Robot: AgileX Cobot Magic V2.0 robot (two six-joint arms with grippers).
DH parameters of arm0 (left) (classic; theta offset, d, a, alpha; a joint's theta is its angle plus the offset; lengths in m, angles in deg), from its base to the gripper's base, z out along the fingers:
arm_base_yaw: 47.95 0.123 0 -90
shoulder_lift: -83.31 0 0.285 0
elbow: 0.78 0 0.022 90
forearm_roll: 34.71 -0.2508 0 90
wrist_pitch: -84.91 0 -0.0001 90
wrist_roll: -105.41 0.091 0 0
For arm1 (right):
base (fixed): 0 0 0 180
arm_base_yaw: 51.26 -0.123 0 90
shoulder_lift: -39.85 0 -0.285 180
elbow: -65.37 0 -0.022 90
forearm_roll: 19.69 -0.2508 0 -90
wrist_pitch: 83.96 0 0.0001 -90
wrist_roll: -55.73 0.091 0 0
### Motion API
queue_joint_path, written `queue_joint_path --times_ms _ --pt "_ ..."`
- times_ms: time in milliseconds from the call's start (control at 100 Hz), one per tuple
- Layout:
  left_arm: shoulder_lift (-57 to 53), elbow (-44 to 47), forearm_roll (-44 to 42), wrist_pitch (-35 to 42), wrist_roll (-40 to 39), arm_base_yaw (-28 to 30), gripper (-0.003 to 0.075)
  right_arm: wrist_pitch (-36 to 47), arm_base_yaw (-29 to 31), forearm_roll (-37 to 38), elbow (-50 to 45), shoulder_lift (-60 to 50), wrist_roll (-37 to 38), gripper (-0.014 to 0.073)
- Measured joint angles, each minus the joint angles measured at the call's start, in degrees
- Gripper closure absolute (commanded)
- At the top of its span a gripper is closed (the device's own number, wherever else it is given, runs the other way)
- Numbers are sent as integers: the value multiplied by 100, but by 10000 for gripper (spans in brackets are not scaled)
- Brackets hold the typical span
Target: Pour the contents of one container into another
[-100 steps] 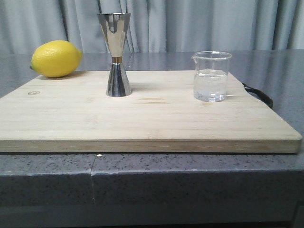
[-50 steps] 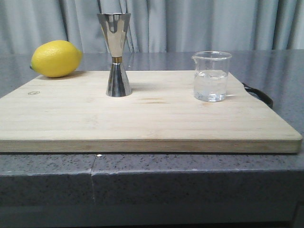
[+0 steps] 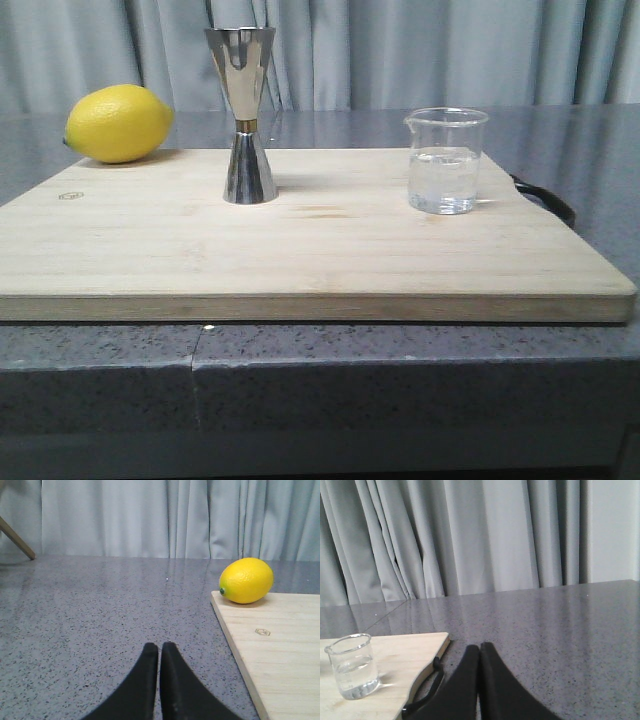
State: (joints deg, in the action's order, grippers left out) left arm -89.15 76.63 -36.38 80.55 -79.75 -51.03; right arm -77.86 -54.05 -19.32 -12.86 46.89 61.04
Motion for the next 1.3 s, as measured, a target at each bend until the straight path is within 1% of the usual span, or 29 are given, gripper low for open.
queue_joint_path --times_ms 150,230,290,390,440,490,560,610,620,630,710,840,910,970,1030,1080,1150,1210,1260,1300 --pt "0 0 0 13 0 0 740 63 0 0 0 0 0 650" --pt "0 0 167 61 0 0 740 86 0 0 0 0 0 650" --pt "0 0 666 226 0 0 740 110 0 -37 0 0 172 650" --pt "0 0 1802 547 0 0 740 40 0 -276 0 0 850 650" --pt "0 0 2241 565 0 0 740 -288 0 -334 56 0 1185 650" --pt "0 -41 2499 436 0 0 740 -955 0 -373 272 0 1412 650" --pt "0 -213 2661 -99 2 -52 740 -1828 0 -398 741 48 1544 650" --pt "34 -419 2705 -538 59 -112 740 -2325 0 -402 1128 203 1520 650" --pt "47 -451 2717 -580 70 -139 740 -2325 0 -402 1183 232 1506 650" --pt "75 -516 2715 -620 91 -148 739 -2515 0 -402 1293 294 1470 650" --pt "367 -860 2730 -931 257 -264 739 -3106 0 -402 1892 741 1048 650" --pt "1150 -1412 2730 -1067 648 -532 725 -3937 0 -415 2806 1766 96 649" --pt "1619 -1677 2730 -1077 950 -734 673 -4191 0 -509 3130 2312 -253 620" --pt "1998 -1850 2730 -1063 1209 -949 587 -4240 0 -691 3269 2700 -531 564" --pt "2414 -1989 2730 -1028 1417 -1161 483 -4221 0 -940 3333 3071 -819 475" --pt "2726 -2048 2730 -941 1569 -1368 369 -4167 0 -1206 3346 3322 -1074 389" --pt "3158 -2058 2730 -712 1649 -1693 258 -4077 0 -1576 3350 3638 -1378 262" --pt "3554 -2061 2733 -492 1674 -2011 217 -3996 0 -1798 3359 3866 -1527 175" --pt "3877 -2061 2742 -240 1674 -2270 218 -3901 0 -1884 3359 4068 -1598 144" --pt "4165 -2061 2745 35 1698 -2505 221 -3822 0 -1923 3359 4178 -1638 143"
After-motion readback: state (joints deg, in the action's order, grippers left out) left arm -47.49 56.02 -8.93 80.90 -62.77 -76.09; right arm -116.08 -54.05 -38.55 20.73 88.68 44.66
